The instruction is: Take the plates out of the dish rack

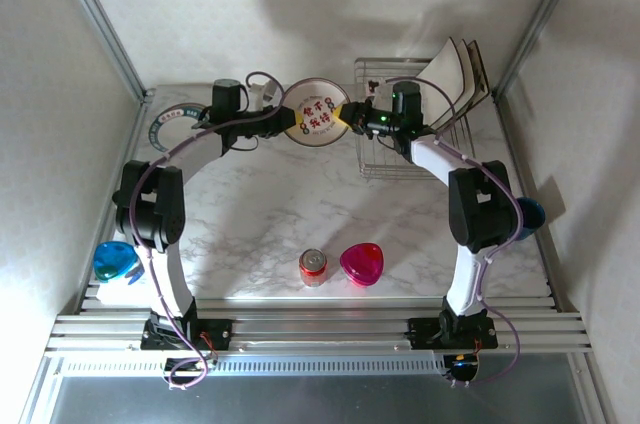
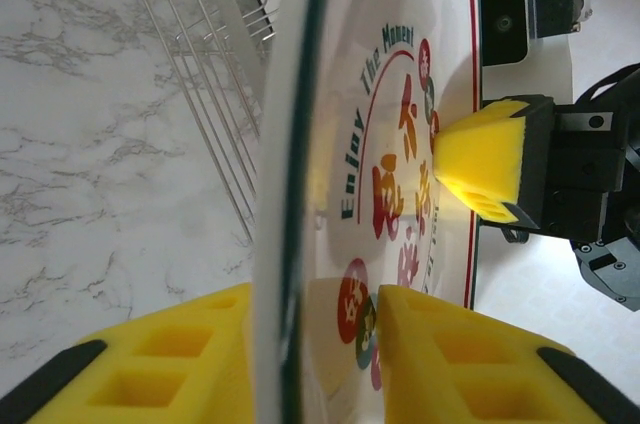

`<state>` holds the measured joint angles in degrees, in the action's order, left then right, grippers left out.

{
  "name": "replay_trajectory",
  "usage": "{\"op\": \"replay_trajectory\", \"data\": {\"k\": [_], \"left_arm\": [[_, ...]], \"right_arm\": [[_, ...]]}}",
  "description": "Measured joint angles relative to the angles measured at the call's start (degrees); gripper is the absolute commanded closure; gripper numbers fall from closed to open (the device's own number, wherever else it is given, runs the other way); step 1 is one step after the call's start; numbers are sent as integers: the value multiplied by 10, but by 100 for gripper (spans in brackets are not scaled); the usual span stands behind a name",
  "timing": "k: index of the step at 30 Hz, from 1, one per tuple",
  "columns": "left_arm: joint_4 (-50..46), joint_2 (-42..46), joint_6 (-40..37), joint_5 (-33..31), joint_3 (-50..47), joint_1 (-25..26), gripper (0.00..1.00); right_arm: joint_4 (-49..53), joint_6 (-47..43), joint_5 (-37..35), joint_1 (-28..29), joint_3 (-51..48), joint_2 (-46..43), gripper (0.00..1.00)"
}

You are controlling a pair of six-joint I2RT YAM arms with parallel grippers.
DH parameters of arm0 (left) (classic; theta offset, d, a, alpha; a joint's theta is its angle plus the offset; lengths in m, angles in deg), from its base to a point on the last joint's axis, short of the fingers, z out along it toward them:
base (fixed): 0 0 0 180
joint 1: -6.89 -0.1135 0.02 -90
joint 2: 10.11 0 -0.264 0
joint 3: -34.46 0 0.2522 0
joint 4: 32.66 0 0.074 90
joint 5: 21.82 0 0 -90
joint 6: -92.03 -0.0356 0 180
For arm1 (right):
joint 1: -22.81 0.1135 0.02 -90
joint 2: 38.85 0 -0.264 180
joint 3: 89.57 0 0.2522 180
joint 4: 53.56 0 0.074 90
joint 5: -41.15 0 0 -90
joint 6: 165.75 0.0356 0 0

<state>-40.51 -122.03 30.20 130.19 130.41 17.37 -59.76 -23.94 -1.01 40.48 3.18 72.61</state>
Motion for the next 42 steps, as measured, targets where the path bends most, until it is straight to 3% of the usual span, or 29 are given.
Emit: {"op": "replay_trajectory", "data": {"k": [6, 9, 14, 16, 18, 24, 32, 36, 42], "left_arm": [[-2, -6, 27, 11, 3, -2, 100], [-5, -6, 47, 14, 9, -5, 100], [0, -6, 35, 10, 10, -2, 100], [0, -9, 29, 7, 10, 1, 100], [0, -11, 26, 5, 10, 2, 100], [0, -13, 24, 0, 10, 3, 100], [4, -13, 25, -1, 10, 3, 100], [11, -13, 25, -3, 9, 2, 100], [21, -13, 25, -7, 3, -5, 100]], "right_arm": [[-7, -9, 2, -2, 1, 9, 100], [-17, -21, 3, 0, 3, 9, 99], [-2, -15, 4, 2, 6, 9, 32], [1, -14, 4, 4, 10, 9, 13], [7, -17, 4, 4, 16, 9, 1], [53, -39, 2, 4, 32, 5, 1], [214, -121, -48, 3, 90, -7, 1], [327, -178, -103, 2, 144, -7, 1], [526, -281, -243, -2, 248, -7, 1]]}}
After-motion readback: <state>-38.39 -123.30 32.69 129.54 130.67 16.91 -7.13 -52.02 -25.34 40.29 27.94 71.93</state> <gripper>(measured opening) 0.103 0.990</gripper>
